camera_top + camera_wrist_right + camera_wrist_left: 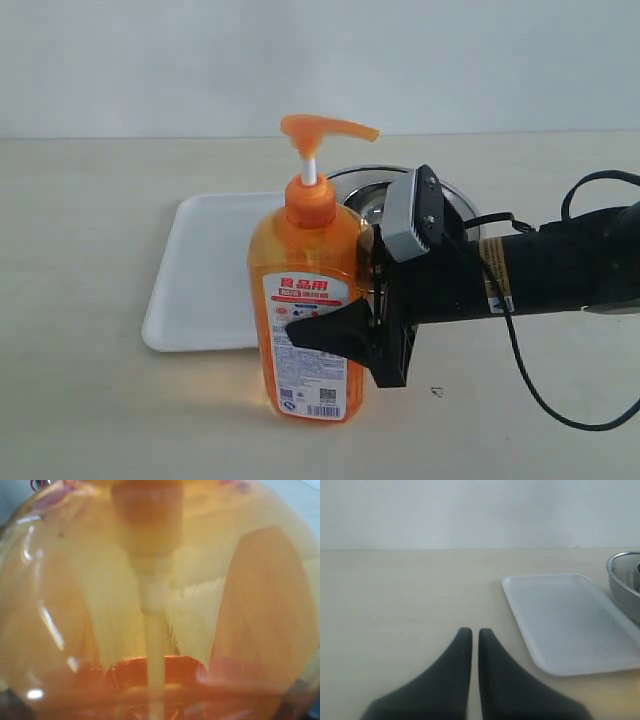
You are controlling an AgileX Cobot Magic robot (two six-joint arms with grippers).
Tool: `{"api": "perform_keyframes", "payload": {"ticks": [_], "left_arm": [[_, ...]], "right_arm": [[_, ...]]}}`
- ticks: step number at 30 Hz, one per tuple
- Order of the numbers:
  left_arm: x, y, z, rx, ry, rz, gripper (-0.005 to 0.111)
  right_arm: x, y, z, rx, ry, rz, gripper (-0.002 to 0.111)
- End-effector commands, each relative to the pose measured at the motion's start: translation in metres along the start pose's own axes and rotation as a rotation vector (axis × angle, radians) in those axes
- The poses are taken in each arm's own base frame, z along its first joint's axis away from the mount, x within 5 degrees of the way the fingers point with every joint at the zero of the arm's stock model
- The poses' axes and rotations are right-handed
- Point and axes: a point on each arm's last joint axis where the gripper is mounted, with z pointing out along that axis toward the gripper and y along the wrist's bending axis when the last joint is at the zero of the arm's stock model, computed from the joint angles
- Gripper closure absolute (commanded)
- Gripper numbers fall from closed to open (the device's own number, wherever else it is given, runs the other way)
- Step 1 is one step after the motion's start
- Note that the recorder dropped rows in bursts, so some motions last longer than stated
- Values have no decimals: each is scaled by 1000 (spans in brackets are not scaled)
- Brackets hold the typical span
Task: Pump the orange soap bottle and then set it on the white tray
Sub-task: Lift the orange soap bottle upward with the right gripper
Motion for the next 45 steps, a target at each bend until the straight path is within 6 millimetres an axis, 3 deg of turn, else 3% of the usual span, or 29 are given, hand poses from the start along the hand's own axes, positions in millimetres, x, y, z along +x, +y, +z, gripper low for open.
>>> {"api": "perform_keyframes", "payload": {"ticks": [1, 23, 45], "left_arm": [[1, 0, 0, 2, -1, -4, 102], [1, 0, 0, 2, -1, -4, 102], [1, 0, 0, 2, -1, -4, 102]], "right_arm": [[-2, -2, 0, 19, -18, 3, 106], [-2, -2, 0, 17, -17, 4, 106], [-12, 2, -1, -25, -126, 12, 106]]}}
